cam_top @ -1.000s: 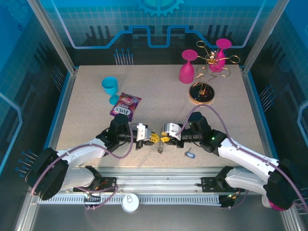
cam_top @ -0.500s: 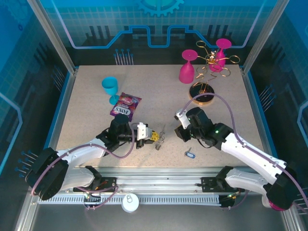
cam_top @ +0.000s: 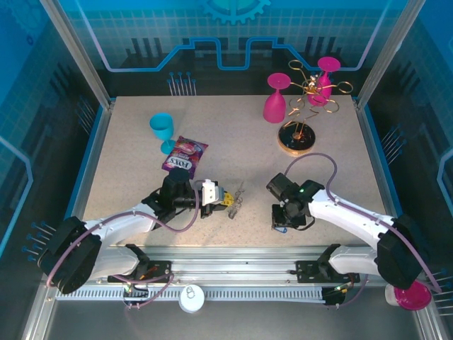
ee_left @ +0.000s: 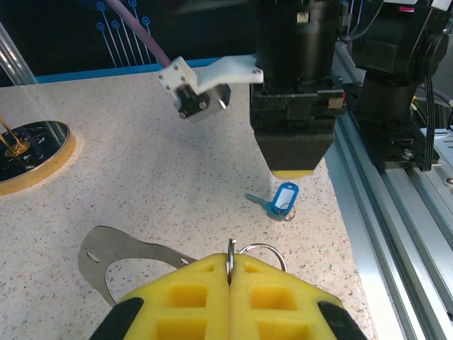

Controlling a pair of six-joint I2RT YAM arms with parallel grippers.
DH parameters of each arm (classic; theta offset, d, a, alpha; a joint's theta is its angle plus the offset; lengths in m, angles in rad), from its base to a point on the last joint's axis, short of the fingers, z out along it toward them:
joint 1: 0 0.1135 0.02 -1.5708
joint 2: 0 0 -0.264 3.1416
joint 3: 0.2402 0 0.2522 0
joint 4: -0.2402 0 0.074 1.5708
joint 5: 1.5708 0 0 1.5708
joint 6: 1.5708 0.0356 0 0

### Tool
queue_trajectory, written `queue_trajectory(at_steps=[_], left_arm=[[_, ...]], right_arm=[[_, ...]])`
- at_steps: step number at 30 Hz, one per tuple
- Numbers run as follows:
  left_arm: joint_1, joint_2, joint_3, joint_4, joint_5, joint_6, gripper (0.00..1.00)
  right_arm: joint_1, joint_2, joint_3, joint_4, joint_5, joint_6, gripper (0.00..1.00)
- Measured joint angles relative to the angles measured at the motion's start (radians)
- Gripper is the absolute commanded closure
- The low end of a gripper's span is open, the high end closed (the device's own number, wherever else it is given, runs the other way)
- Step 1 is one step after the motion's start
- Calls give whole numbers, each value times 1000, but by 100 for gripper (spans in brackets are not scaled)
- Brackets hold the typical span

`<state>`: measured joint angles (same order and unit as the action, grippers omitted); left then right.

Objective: Put the keys on the keyring

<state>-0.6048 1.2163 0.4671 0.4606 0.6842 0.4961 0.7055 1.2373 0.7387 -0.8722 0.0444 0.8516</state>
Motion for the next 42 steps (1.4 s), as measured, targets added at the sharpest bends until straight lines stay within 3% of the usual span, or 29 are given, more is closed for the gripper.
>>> queue_trajectory(at_steps=[12,21,32,38,42], left_arm=[[0,0,0,0,0,1,100],[0,0,0,0,0,3,100],[0,0,0,-3,1,3,100],[0,0,0,-3,1,8,100],[0,0,0,-4,1,9,100]], right_arm=[[-11,6,-140,202,-115,222,71],[-25,8,-145,283,-136,261,76],[-39,17,-154,289,-131,275,75],[-48,26,-154,287,-127,274,81],[-48,35,-154,287,-127,273,92]])
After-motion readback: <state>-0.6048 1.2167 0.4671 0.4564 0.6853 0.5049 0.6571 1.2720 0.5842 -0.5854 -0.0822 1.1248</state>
